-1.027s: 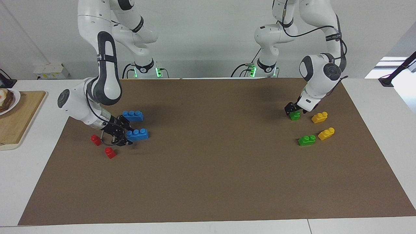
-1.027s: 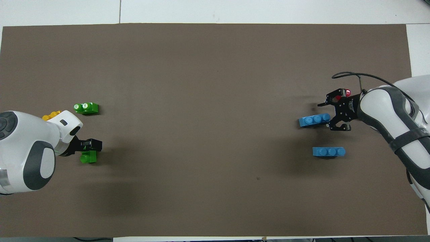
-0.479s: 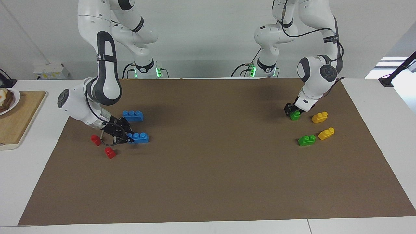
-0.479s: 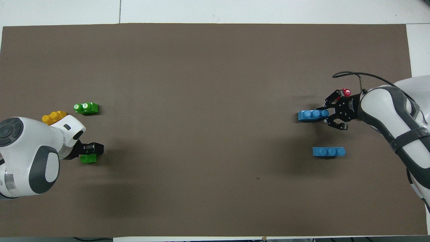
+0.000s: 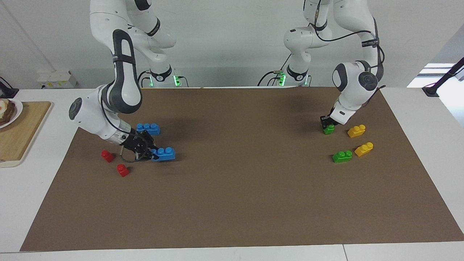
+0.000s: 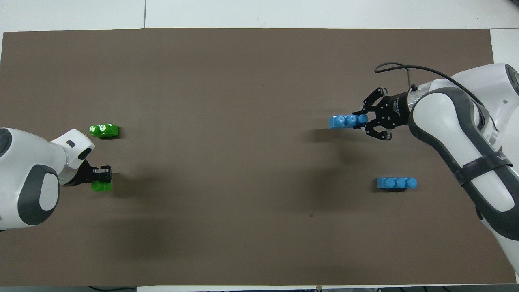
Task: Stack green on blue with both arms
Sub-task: 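Carry the blue brick toward the center while the left gripper lifts green, then move the held green brick with the left gripper above the blue brick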
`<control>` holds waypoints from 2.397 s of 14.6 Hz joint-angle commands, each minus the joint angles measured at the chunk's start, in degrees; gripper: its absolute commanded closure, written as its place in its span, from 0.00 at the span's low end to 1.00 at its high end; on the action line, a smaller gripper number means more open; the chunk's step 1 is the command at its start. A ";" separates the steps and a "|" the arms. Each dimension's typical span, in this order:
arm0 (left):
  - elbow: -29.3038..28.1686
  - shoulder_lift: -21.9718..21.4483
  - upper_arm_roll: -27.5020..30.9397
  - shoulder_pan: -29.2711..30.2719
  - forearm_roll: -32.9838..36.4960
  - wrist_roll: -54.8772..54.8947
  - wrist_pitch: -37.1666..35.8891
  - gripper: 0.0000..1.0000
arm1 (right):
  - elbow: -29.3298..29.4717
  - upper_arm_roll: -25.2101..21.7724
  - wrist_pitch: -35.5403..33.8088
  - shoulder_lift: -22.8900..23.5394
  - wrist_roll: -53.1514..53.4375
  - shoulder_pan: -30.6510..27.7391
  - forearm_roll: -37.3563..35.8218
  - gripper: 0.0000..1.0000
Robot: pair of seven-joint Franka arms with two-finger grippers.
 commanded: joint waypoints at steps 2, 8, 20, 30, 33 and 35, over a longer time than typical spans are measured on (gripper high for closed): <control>13.63 3.93 -0.22 -0.67 -0.81 -9.35 -10.43 1.00 | 4.38 3.08 -0.10 0.06 5.45 4.83 -0.29 1.00; 18.83 5.69 -0.31 -1.99 -3.71 -16.92 -13.42 1.00 | 2.29 2.99 9.64 0.06 22.40 17.68 -3.46 1.00; 17.78 5.52 -0.48 -12.27 -6.86 -59.96 -13.61 1.00 | -0.43 3.16 18.95 3.40 35.70 24.02 -10.76 1.00; 16.64 5.96 -0.40 -25.63 -7.58 -106.02 -2.45 1.00 | -4.31 3.34 28.19 4.54 31.57 26.66 -8.57 1.00; 16.55 5.96 -0.31 -24.85 -7.58 -107.72 -2.00 1.00 | -4.66 3.60 28.38 4.54 25.43 26.74 -2.87 1.00; 16.55 5.96 -0.31 -24.67 -7.58 -108.16 -1.74 1.00 | -4.66 3.60 28.38 4.46 23.39 26.83 -0.75 1.00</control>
